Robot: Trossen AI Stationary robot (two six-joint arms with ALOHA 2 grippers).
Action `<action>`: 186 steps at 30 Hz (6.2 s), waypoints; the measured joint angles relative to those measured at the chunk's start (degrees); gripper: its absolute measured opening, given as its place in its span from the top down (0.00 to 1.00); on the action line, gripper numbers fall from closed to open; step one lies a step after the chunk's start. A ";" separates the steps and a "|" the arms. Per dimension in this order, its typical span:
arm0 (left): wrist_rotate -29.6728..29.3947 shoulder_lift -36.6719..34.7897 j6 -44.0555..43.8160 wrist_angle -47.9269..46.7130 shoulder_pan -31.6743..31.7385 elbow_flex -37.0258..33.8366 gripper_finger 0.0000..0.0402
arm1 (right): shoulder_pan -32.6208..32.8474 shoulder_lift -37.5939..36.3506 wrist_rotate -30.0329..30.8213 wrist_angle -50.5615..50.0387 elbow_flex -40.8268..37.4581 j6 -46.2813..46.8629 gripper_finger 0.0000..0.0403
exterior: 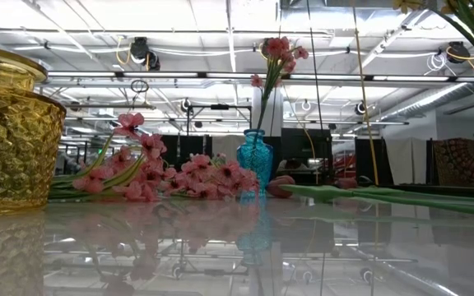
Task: Sort flowers into vase by color
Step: Put the yellow flowers into the transparent vase
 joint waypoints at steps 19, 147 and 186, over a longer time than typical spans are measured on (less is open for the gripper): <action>0.22 3.65 0.44 7.72 0.56 -0.02 0.60 | -0.02 1.70 -0.02 8.64 0.00 -4.87 0.99; -8.34 -1.70 -13.00 -25.94 -3.07 0.00 0.36 | 53.62 -7.04 52.63 -11.00 -13.12 16.38 0.98; -8.34 -1.66 -13.05 -25.16 -2.11 0.00 0.36 | 51.60 7.16 61.44 -14.08 -14.01 31.13 0.81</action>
